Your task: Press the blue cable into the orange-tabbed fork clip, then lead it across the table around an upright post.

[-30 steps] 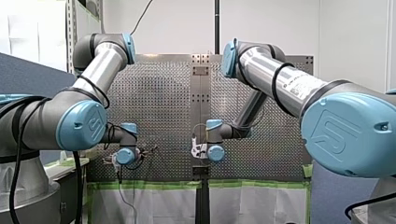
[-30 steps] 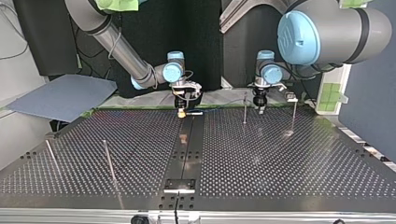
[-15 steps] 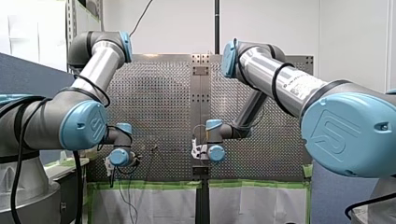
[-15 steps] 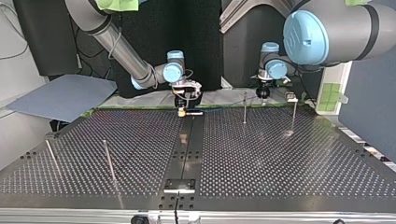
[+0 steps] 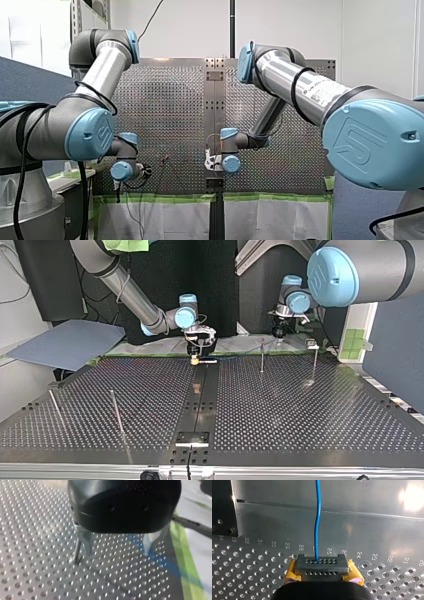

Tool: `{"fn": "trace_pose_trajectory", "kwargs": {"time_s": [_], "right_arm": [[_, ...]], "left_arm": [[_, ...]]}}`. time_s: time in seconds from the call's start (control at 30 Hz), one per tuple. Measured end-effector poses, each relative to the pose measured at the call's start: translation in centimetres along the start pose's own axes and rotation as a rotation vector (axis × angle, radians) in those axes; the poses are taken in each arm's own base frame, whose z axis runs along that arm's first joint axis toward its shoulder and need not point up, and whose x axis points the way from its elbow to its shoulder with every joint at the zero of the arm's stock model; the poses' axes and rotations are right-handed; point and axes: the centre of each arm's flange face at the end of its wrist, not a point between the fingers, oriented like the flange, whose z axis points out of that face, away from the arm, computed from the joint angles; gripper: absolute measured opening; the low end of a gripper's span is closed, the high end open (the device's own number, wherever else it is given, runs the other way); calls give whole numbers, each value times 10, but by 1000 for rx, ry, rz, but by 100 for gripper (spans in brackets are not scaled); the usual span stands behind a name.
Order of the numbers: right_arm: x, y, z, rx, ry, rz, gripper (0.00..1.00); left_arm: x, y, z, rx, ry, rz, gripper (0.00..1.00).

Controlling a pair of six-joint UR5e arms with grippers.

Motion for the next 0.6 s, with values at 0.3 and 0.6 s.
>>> {"fn": "trace_pose_trajectory", "kwargs": {"time_s": [0.3, 0.6], "right_arm": [[0, 0, 0, 0, -2, 0, 0], [-1, 0, 0, 0, -3, 2, 0]], "left_arm": [[17, -7, -31, 68, 40, 57, 100], [10, -24, -64, 151, 67, 81, 100]]}}
